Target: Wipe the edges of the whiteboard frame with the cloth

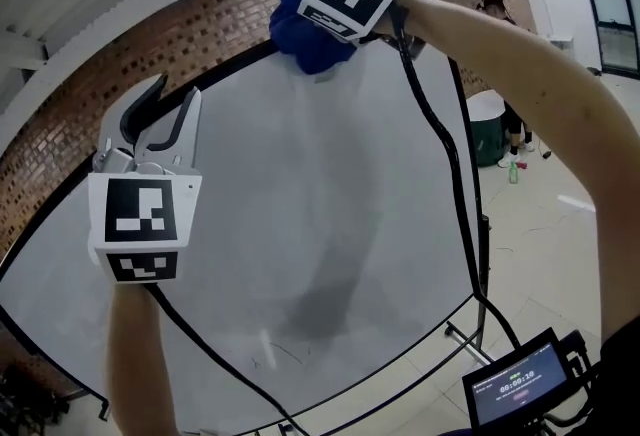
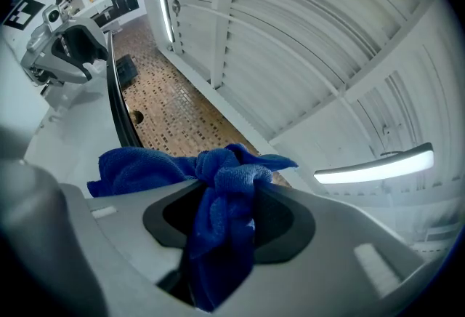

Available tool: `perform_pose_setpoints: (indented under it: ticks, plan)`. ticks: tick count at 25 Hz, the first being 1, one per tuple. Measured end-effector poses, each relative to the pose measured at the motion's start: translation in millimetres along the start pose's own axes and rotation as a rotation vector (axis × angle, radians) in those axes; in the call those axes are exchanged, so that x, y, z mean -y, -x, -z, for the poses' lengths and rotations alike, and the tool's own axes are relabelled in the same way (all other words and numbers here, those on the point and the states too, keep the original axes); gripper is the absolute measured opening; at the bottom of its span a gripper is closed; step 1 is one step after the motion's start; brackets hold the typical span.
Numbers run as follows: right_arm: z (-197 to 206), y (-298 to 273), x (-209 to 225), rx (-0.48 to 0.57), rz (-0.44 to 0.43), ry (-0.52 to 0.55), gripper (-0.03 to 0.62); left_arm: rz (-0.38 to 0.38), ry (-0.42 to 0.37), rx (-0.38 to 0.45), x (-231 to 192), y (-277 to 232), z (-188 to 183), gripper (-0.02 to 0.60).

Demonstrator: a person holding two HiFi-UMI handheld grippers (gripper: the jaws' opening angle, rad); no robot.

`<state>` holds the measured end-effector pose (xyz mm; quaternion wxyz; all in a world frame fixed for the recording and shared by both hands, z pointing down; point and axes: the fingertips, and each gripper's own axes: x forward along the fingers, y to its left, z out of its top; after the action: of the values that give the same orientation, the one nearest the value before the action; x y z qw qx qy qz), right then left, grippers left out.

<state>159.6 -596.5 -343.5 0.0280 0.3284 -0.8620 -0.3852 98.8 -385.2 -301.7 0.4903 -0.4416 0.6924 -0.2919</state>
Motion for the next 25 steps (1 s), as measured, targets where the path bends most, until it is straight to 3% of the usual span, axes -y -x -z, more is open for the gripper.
perform_pose_setpoints:
  ticks: [8, 17, 25]
  plan:
    - [-9.9, -2.7, 4.2, -0.009, 0.008, 0.04, 0.186, 0.006, 0.018, -0.022, -14.8, -6.7, 3.0, 0.146]
    - [-17.6, 0.9, 11.0, 0.039, -0.007, 0.028, 0.184, 0.046, -0.017, -0.027, -5.3, -9.4, -6.6, 0.146]
    - [-17.5, 6.3, 19.7, 0.033, 0.034, 0.069, 0.185, 0.047, -0.034, -0.01, -4.0, -3.5, -14.1, 0.146]
